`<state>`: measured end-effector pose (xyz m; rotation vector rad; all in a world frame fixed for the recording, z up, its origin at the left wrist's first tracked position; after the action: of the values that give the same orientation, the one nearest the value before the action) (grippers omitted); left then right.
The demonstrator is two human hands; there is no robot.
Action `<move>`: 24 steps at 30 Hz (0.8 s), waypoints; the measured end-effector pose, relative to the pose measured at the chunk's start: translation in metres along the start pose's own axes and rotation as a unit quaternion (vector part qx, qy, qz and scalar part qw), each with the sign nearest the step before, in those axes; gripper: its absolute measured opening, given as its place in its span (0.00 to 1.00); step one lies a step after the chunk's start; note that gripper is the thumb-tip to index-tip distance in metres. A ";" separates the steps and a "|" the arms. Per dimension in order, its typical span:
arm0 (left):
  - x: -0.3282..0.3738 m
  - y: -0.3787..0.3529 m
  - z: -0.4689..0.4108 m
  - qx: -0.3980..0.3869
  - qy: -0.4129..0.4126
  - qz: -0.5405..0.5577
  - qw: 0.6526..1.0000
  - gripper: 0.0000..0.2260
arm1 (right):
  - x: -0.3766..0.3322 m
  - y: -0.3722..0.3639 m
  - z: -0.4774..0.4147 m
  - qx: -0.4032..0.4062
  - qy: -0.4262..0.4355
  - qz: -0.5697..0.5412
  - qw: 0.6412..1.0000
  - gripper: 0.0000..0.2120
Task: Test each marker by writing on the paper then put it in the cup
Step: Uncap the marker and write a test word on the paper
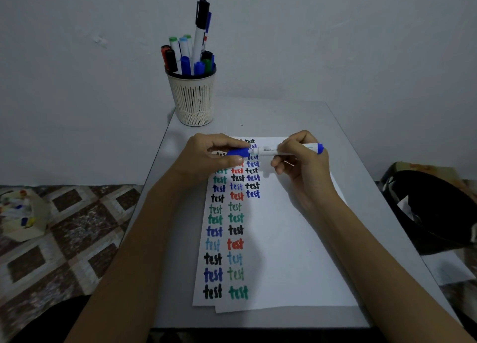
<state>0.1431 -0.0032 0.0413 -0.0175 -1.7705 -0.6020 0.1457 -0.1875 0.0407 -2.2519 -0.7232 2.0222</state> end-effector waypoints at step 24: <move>0.016 -0.004 0.000 0.026 -0.028 0.045 0.998 0.08 | 0.011 -0.002 -0.004 -0.108 0.031 0.459 0.881 0.12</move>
<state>0.1366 -0.0115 0.0543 -0.0789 -1.8284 -0.4947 0.1495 -0.1802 0.0317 -3.1733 0.2381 2.2032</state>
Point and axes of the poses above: each hand's wrist, its own z-axis away from the middle knuckle, its own y-axis out of the back of the hand, x = y × z, the point moved 5 cm from there along -z, towards the middle knuckle, and after that the axes turned 14 degrees about -x, right-handed, at the moved point
